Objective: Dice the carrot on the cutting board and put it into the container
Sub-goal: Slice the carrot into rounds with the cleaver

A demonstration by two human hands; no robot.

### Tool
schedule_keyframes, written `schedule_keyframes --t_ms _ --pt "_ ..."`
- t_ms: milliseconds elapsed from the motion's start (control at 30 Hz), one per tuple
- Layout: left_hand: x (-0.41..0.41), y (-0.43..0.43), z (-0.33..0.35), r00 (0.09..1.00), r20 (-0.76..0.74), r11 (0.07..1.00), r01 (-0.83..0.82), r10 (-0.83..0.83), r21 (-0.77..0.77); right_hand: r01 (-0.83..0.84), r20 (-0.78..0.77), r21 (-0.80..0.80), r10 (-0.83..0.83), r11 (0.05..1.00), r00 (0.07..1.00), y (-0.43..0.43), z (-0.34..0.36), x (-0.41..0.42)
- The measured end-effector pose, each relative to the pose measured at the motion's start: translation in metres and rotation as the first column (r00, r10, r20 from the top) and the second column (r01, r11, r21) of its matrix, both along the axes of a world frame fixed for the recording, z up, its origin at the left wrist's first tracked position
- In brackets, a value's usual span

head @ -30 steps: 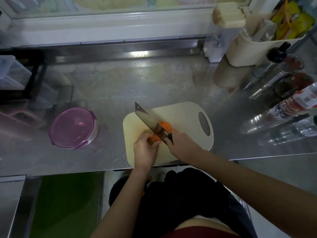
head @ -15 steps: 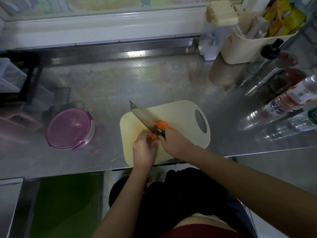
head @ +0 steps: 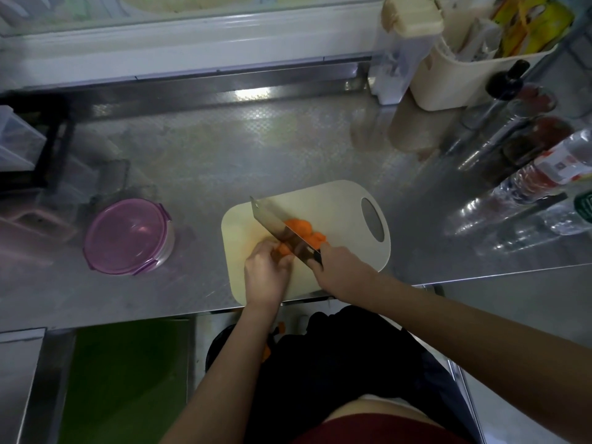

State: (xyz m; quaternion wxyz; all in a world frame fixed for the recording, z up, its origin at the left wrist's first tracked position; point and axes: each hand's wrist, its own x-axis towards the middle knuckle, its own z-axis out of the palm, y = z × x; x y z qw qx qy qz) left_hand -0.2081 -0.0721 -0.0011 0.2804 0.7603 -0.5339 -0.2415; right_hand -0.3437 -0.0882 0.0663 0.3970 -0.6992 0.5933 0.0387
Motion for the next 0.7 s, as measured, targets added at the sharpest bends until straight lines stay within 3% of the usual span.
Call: schedule_keyframes --t_ms 300,700 --pt "0.0 0.0 0.003 1.0 0.004 1.0 0.007 -0.007 -0.01 0.001 0.047 -0.039 0.001 0.999 0.999 -0.032 -0.016 0.036" --pt "-0.008 0.003 0.006 0.999 -0.031 0.998 0.025 -0.023 0.052 -0.005 0.021 0.002 0.005 1.0 1.0 -0.028 -0.024 0.023"
